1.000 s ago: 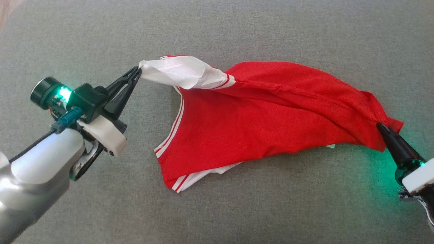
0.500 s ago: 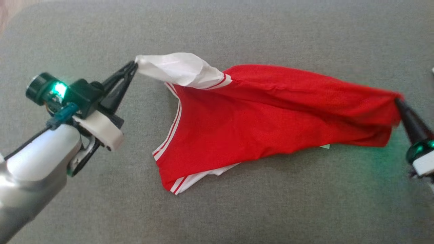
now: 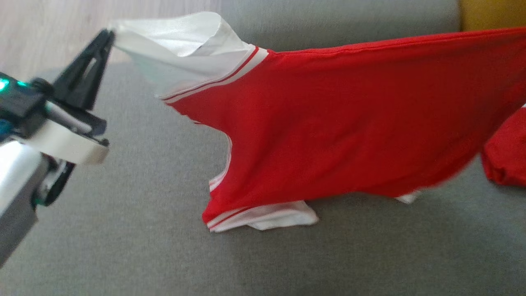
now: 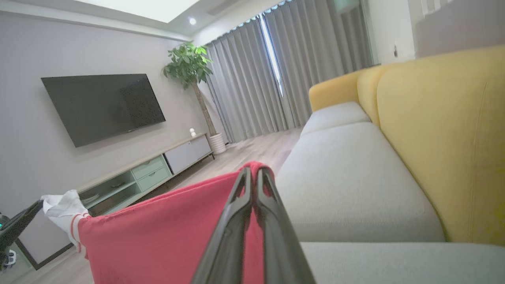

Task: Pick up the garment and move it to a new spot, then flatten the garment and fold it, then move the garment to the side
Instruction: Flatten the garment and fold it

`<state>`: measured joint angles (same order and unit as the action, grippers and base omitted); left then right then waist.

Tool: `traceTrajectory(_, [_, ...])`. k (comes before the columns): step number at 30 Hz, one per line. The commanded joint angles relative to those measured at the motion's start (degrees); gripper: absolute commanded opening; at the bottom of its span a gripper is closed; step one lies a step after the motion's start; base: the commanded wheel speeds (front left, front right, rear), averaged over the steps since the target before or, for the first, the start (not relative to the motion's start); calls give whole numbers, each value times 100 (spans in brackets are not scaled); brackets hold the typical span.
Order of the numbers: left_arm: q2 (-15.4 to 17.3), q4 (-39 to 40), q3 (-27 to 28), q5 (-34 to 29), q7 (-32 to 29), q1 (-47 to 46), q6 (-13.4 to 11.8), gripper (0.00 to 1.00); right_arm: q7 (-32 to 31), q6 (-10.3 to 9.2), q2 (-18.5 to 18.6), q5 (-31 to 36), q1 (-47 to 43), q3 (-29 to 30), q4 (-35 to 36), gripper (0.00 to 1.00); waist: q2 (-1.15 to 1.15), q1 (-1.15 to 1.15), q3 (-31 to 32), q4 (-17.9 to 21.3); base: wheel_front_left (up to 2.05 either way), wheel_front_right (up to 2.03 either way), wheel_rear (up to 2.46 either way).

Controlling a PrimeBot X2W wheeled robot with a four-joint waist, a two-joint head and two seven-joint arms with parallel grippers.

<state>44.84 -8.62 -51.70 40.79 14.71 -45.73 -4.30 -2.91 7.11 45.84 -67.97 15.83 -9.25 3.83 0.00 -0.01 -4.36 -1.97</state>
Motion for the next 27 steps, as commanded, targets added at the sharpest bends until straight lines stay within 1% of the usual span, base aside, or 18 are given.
traceTrajectory(1, [347,215,538,74,28,-282,22,0,-22,37,324,52,117,98,228,0,0,1,411,135,0,0,0])
traceTrajectory(5, [543,643,1019,315,29,-229,87,0,-125,37,460,138,228,234,458,0,0,1,626,217,0,0,0])
traceTrajectory(9, [676,801,1286,513,-2,-393,153,0,-231,37,426,225,540,283,481,0,0,1,704,287,0,0,0])
traceTrajectory(12, [605,724,1357,582,-158,-760,268,0,-301,37,331,323,939,237,295,0,0,1,646,302,0,0,0])
traceTrajectory(14, [462,536,1351,585,-289,-1092,366,0,-288,37,194,432,1321,152,56,0,0,1,537,300,0,0,0])
traceTrajectory(16, [239,212,1272,557,-451,-1448,499,0,-315,37,28,571,1731,-12,-272,0,0,1,384,274,0,0,0])
traceTrajectory(18, [-36,-203,1190,530,-609,-1840,619,0,-374,37,-107,725,2167,-200,-581,0,0,1,115,235,0,0,0])
traceTrajectory(21, [-452,-892,1099,322,-664,-2528,706,0,-347,37,-298,1023,2907,-510,-998,0,0,1,-426,181,0,0,0])
traceTrajectory(23, [-729,-1420,1062,121,-577,-3005,695,0,-218,37,-447,1230,3417,-730,-1310,0,0,1,-748,162,0,0,0])
traceTrajectory(27, [-1172,-2346,1095,-334,-196,-3918,520,0,205,37,-702,1560,4344,-1082,-1958,0,0,1,-1241,167,0,0,0])
